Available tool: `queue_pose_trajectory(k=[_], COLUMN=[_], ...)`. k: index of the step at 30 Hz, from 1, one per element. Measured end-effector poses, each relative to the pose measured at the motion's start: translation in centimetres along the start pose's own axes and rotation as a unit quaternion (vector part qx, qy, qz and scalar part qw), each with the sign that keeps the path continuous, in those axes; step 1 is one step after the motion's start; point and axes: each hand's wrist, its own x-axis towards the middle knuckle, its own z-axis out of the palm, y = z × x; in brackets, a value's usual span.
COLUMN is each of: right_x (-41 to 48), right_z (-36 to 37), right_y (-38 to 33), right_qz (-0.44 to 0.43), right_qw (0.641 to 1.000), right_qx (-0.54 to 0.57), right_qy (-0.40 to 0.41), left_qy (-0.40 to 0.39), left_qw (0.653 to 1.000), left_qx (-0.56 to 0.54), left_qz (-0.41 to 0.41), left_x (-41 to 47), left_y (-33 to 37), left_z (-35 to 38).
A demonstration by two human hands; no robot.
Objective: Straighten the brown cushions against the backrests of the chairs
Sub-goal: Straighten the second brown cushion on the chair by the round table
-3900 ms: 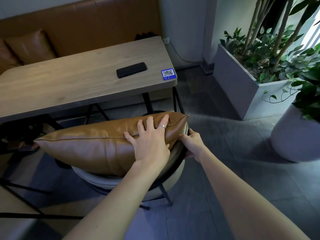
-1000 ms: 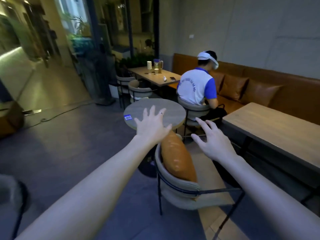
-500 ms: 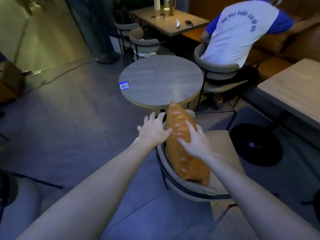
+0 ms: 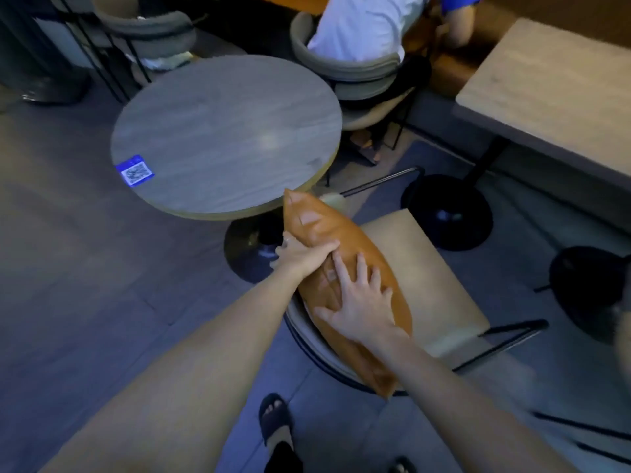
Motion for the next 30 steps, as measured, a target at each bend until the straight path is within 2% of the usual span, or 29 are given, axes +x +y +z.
queue_pose_trajectory(k=[5, 10, 17, 22, 25, 30], right_x=[0.0, -0.6, -3.0, -3.1, -3.0, -2.9], right_z=[0.5, 0.6, 2.9, 4.7, 5.2, 7.8], right_y=[-0.3, -1.0, -4.3, -6.4, -8.0, -12.0], right_qz=[0.008, 0.026, 0.128, 0.180, 0.234, 0.317], right_qw=[0.999, 0.997, 0.981, 0.965, 0.946, 0.881], right_qx=[-0.030, -0.039, -0.059, -0.066, -0.041, 0.011], right_qy=[0.042, 0.055, 0.131, 0.178, 0.221, 0.350], left_qy=[-0.050, -0.088, -0.158, -0.181, -0.173, -0.175], left_qw=[0.997, 0.995, 0.987, 0.983, 0.984, 0.983], left_qx=[-0.063, -0.054, -0.027, 0.005, 0.014, 0.019], left_qz=[-0.011, 0.015, 0.019, 0.027, 0.034, 0.042], left_x=[3.9, 5.1, 5.8, 6.9, 7.1, 8.1], left_y=[0.1, -0.9, -1.4, -1.8, -1.9, -2.0], left_z=[-0.6, -1.2, -1.7, -1.9, -1.5, -1.0])
